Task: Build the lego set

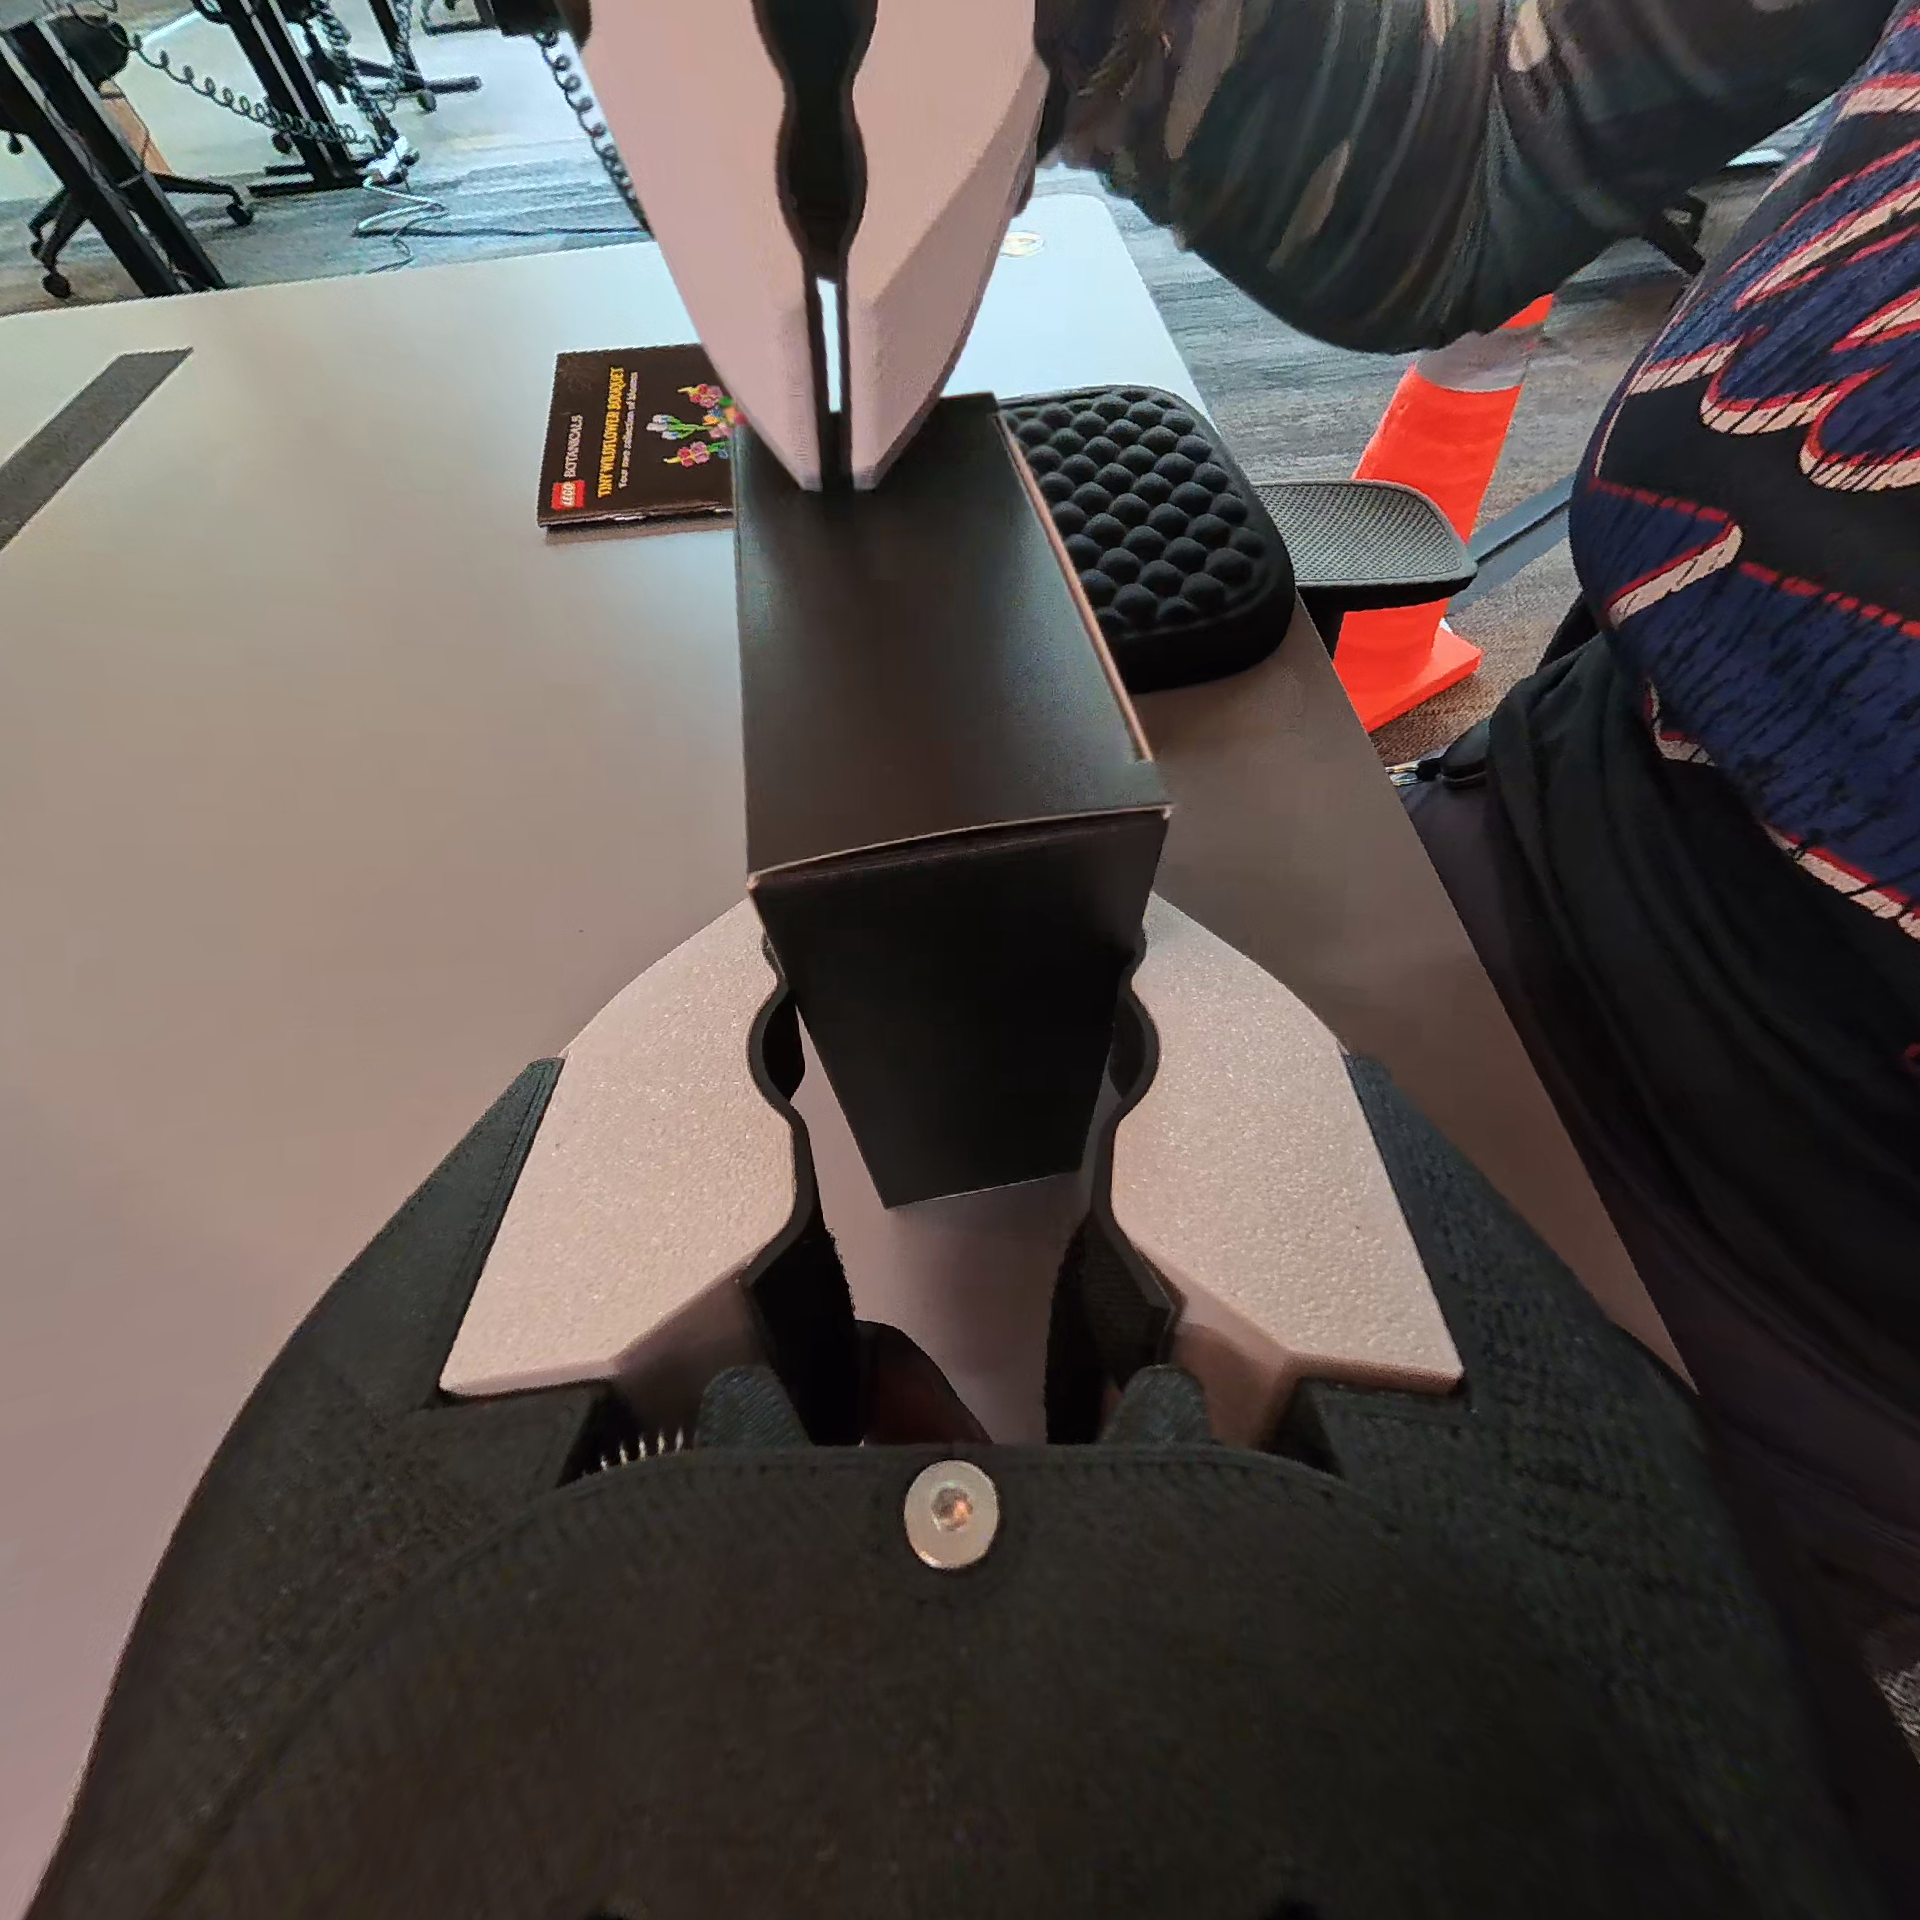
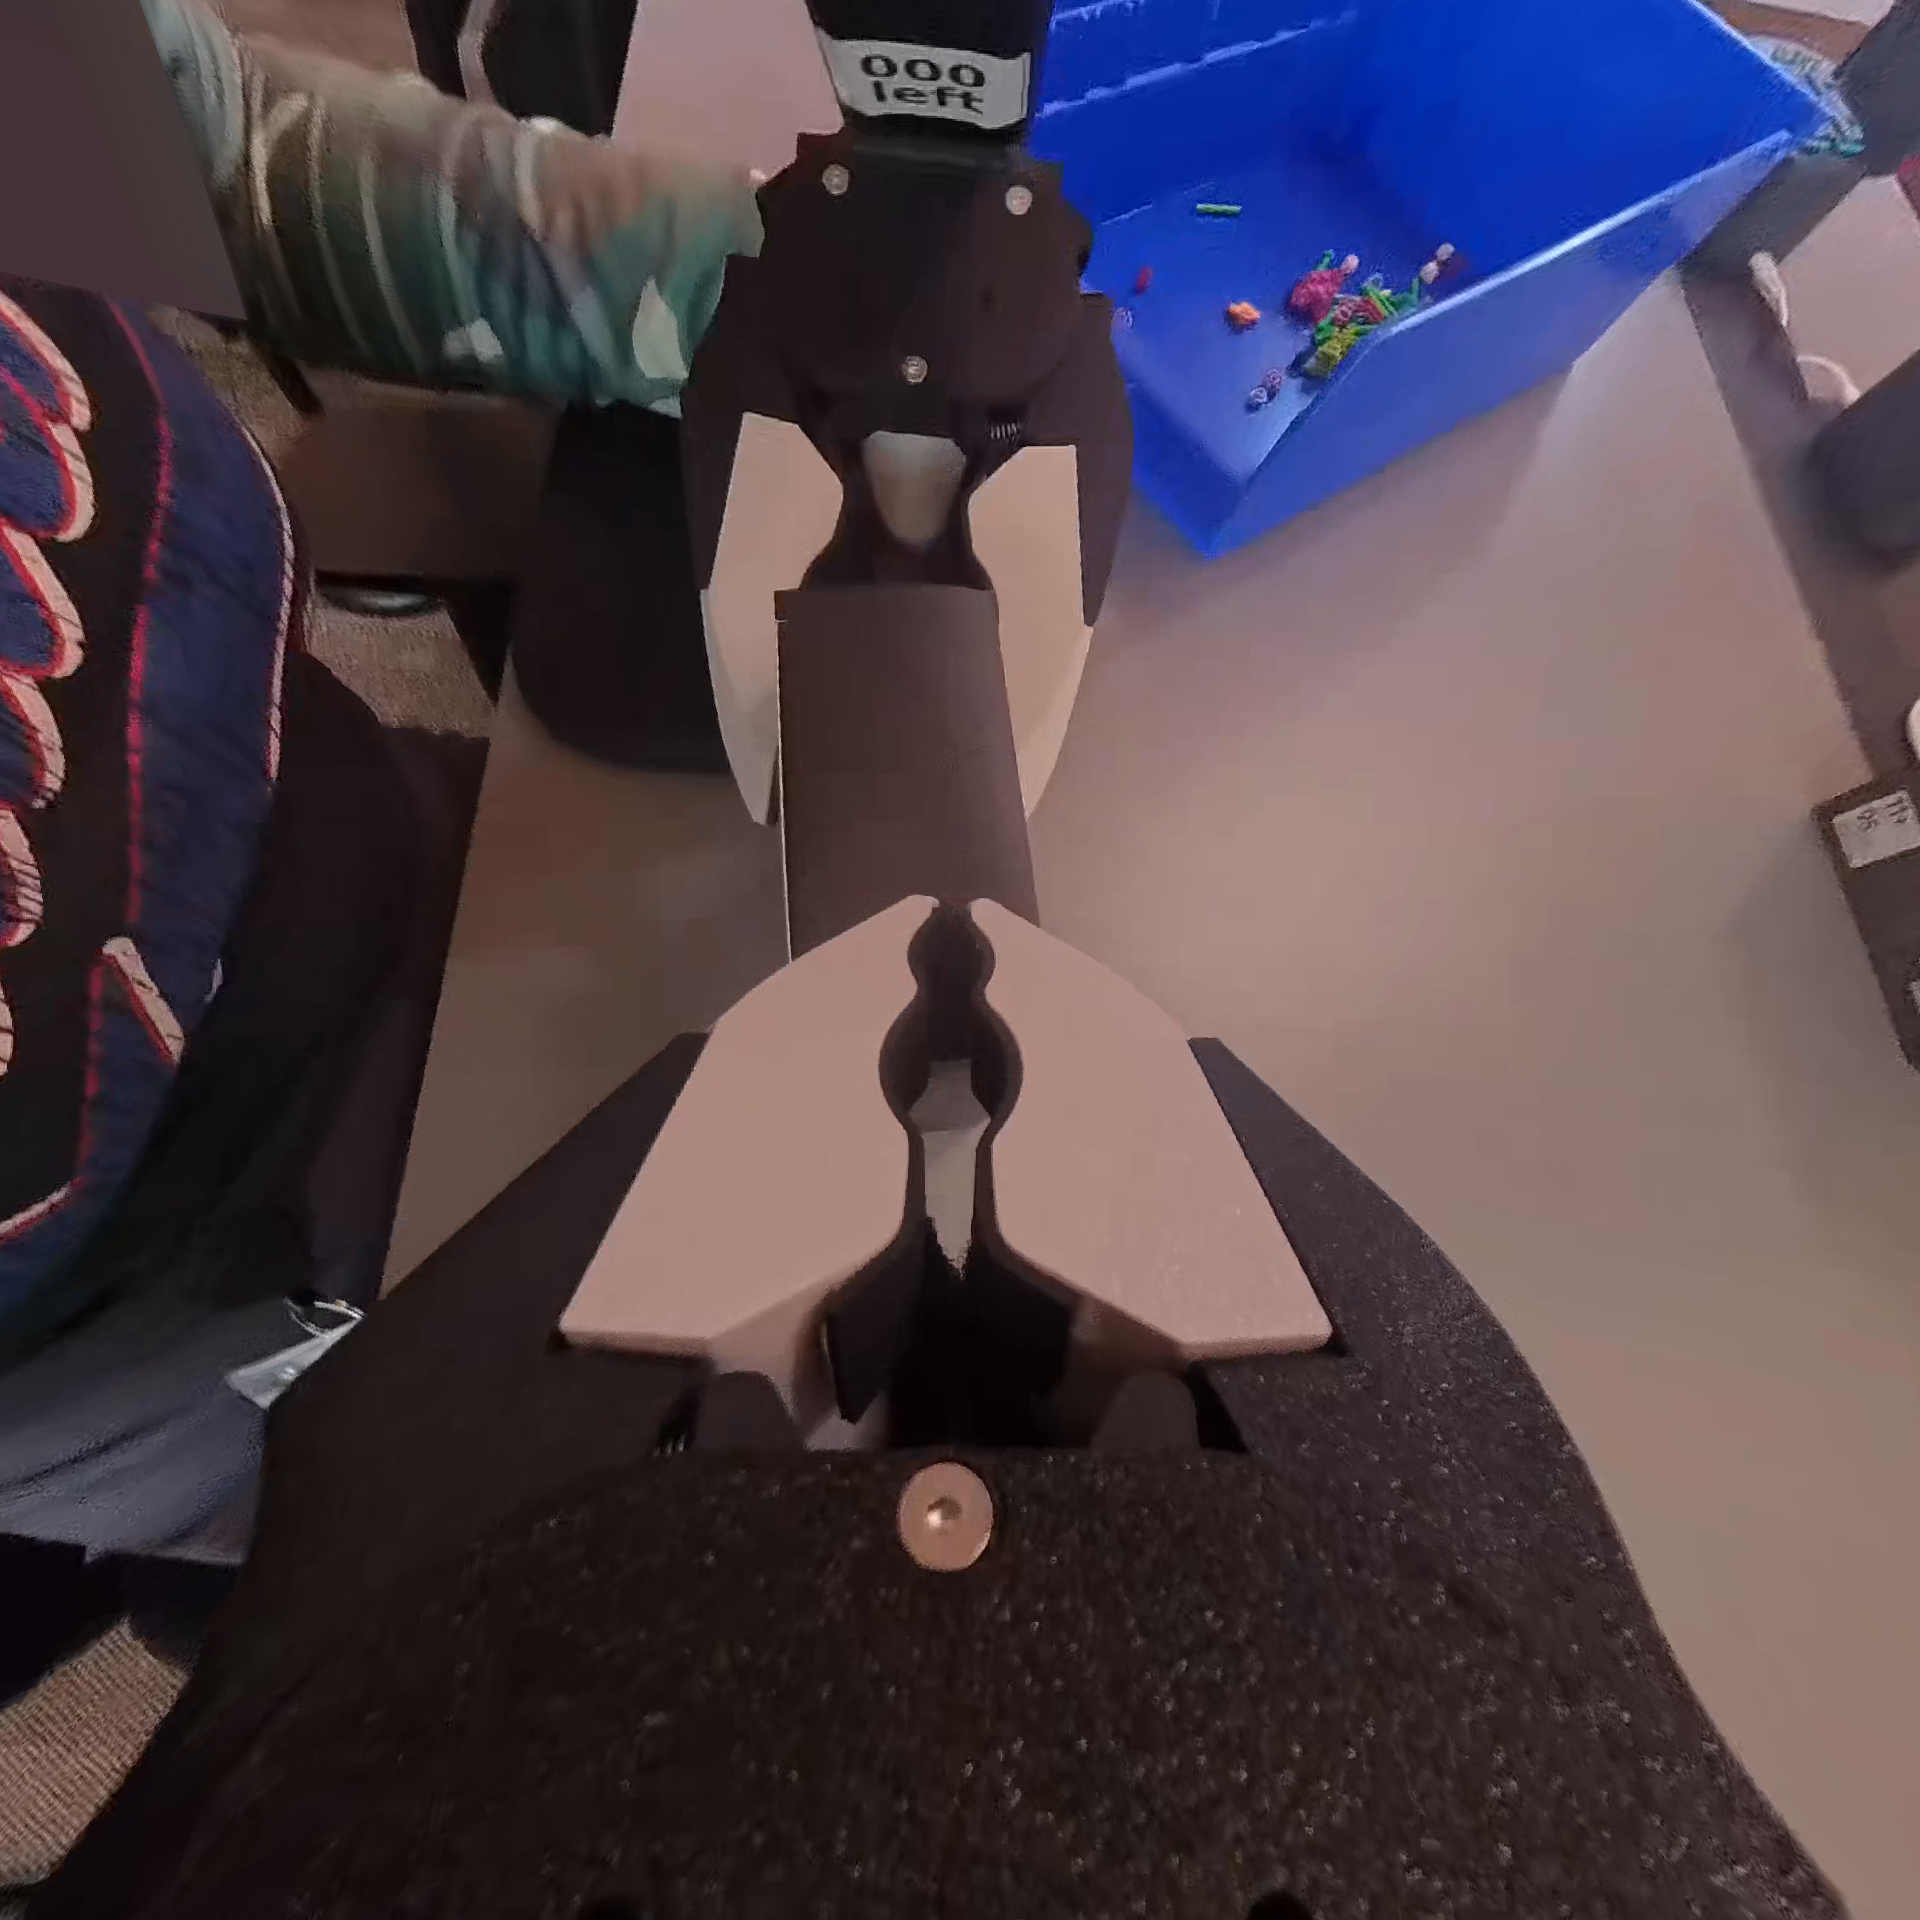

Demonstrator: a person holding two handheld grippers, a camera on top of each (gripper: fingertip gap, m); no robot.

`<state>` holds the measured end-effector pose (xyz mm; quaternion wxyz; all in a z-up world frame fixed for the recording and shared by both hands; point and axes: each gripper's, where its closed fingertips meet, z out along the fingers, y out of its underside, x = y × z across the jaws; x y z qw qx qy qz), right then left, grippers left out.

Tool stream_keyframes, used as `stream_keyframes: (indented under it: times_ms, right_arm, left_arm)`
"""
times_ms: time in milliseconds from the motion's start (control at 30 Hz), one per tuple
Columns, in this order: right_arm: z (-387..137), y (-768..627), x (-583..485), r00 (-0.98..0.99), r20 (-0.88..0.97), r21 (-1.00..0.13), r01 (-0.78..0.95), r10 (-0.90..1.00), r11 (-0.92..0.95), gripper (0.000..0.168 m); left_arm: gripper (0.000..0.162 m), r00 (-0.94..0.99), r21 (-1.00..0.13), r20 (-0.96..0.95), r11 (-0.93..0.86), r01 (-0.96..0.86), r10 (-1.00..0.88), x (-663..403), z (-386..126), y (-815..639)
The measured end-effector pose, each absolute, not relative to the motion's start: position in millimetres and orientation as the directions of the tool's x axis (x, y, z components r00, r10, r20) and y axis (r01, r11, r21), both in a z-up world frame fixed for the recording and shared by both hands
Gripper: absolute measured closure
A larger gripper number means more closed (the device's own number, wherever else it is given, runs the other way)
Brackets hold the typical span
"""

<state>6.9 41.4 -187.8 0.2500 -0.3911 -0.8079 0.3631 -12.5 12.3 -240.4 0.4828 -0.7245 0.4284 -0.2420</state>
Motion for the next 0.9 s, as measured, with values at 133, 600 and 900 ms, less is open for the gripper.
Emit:
stream_keyframes:
  times_ms: [133,600,900]
  right_arm:
    - [-179.1,40.7,12.6,-0.560,0.104,-0.840,0.393,0.822,0.375,0.147]
    - [-216.0,44.6,7.7,-0.558,0.025,-0.944,0.259,0.830,0.202,0.115]
    - [-165.8,184.1,-11.1,-0.359,0.080,-0.956,0.238,0.930,0.174,0.115]
  left_arm:
    - [0.105,0.518,-0.907,-0.073,-0.159,-0.390,-0.852,-12.4,-240.2,11.8]
    - [0.099,0.566,-0.941,-0.116,-0.092,-0.324,-0.816,-17.1,-226.9,15.2]
    - [0.084,0.747,-0.992,-0.112,0.121,-0.042,-0.656,-38.7,-187.7,29.1]
